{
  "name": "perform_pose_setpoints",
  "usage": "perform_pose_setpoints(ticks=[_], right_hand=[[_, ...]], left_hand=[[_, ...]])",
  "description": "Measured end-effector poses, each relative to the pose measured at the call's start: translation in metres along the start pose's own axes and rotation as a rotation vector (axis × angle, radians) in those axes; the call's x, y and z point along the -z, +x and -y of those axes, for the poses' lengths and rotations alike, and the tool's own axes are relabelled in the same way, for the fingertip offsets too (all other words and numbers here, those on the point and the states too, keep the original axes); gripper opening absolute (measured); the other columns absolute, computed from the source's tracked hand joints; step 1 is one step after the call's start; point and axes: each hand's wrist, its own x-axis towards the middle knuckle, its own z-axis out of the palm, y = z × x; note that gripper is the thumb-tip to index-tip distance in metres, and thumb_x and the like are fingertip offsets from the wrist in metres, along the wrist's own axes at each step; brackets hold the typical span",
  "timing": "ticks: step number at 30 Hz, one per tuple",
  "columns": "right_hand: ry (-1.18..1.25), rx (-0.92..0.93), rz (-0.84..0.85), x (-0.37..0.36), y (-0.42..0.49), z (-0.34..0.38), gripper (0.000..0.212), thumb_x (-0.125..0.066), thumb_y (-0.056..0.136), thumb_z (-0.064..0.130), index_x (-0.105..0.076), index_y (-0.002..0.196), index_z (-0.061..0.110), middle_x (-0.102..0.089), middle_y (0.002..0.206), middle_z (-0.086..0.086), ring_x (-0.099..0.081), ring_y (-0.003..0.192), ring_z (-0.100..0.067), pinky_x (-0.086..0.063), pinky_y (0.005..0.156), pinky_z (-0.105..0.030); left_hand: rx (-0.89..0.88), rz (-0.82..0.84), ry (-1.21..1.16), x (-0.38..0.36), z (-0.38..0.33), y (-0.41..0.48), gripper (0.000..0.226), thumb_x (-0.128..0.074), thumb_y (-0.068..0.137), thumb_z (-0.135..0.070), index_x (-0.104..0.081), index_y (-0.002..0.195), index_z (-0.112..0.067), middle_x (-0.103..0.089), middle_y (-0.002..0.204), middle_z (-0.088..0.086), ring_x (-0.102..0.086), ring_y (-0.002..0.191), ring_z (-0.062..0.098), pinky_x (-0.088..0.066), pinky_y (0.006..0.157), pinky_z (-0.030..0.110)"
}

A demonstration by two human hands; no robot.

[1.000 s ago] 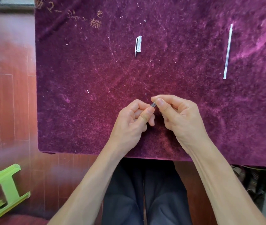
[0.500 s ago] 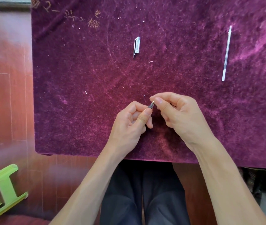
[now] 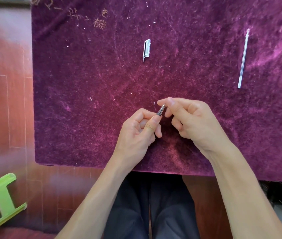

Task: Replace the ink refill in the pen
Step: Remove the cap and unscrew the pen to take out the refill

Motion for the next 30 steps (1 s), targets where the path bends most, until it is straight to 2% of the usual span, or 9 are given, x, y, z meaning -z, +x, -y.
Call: perform_pose_setpoints(ticks=[4,7,9,11,15,18,21,25,30], right_hand=[[-0.062,0.075,-0.01,0.0002,-0.0003,-0.0005,0.009,-0.075,0.1,0.026,-0.081,0.099,0.019,-0.067,0.061,0.025,-0.059,0.049,0.008,-0.041,0.046,-0.002],[-0.061,0.065,0.022,0.0016,0.0012,-0.0022,0.01,-0.072,0.103,0.022,-0.081,0.104,0.019,-0.061,0.056,0.024,-0.048,0.046,0.002,-0.036,0.044,-0.006],[-0.037,0.044,0.031,0.0013,0.0017,-0.0015,0.014,-0.069,0.104,0.027,-0.083,0.105,0.025,-0.059,0.061,0.017,-0.041,0.053,-0.006,-0.033,0.042,-0.014],[-0.017,0.042,0.024,0.0008,0.0017,0.0,0.013,-0.072,0.102,0.032,-0.083,0.105,0.027,-0.064,0.067,0.016,-0.045,0.052,-0.002,-0.035,0.043,-0.011],[-0.041,0.096,0.011,-0.0011,0.0029,-0.0009,0.006,-0.078,0.098,0.022,-0.079,0.097,0.016,-0.07,0.064,0.022,-0.061,0.049,0.01,-0.042,0.047,-0.001],[-0.044,0.096,0.037,-0.0002,0.0039,-0.0018,0.007,-0.073,0.102,0.017,-0.079,0.103,0.015,-0.066,0.058,0.026,-0.058,0.046,0.009,-0.041,0.045,-0.002],[-0.007,0.066,0.056,0.0001,0.0048,-0.0006,0.01,-0.074,0.102,0.025,-0.081,0.107,0.022,-0.065,0.059,0.024,-0.045,0.044,0.003,-0.034,0.041,-0.008],[-0.029,0.09,0.044,-0.0013,0.0057,0.0018,0.007,-0.078,0.098,0.024,-0.079,0.098,0.017,-0.07,0.063,0.021,-0.061,0.048,0.009,-0.041,0.045,-0.001],[-0.037,0.089,0.056,0.0002,0.0059,0.0032,0.007,-0.075,0.1,0.021,-0.079,0.099,0.015,-0.066,0.057,0.024,-0.058,0.047,0.008,-0.039,0.045,-0.002]], left_hand=[[0.0,-0.002,0.015,0.0003,-0.0006,0.0003,0.017,-0.054,0.106,-0.012,-0.06,0.1,0.002,-0.063,0.067,0.007,-0.038,0.045,0.008,-0.028,0.043,0.025],[-0.003,-0.007,0.01,0.0009,-0.0001,0.0,0.017,-0.054,0.106,-0.012,-0.06,0.101,0.003,-0.063,0.067,0.006,-0.038,0.045,0.009,-0.029,0.042,0.025],[-0.003,-0.016,0.003,0.0015,0.0007,0.0,0.019,-0.054,0.106,-0.012,-0.06,0.104,0.007,-0.063,0.066,0.005,-0.039,0.044,0.007,-0.03,0.042,0.023],[-0.002,-0.016,0.001,0.0015,0.0011,0.0002,0.02,-0.054,0.106,-0.012,-0.06,0.105,0.007,-0.064,0.066,0.004,-0.04,0.044,0.007,-0.031,0.042,0.023],[-0.002,0.004,-0.001,0.0023,0.0003,0.0004,0.015,-0.054,0.106,-0.013,-0.062,0.098,-0.003,-0.064,0.066,0.004,-0.04,0.044,0.007,-0.031,0.043,0.024],[-0.002,-0.004,-0.007,0.0035,0.0007,0.0006,0.017,-0.054,0.107,-0.013,-0.062,0.102,0.002,-0.065,0.066,0.003,-0.041,0.044,0.006,-0.032,0.043,0.021],[-0.007,-0.007,-0.003,0.0042,0.0015,0.0008,0.019,-0.054,0.107,-0.014,-0.063,0.104,0.003,-0.065,0.066,0.001,-0.043,0.044,0.005,-0.035,0.043,0.019],[-0.015,-0.008,-0.003,0.0055,0.0023,0.0012,0.02,-0.056,0.106,-0.016,-0.063,0.101,0.001,-0.066,0.066,0.001,-0.045,0.044,0.005,-0.036,0.044,0.02],[-0.023,-0.014,-0.008,0.0065,0.0029,0.0012,0.021,-0.057,0.106,-0.018,-0.064,0.102,0.001,-0.067,0.067,0.0,-0.046,0.044,0.005,-0.038,0.045,0.019]])
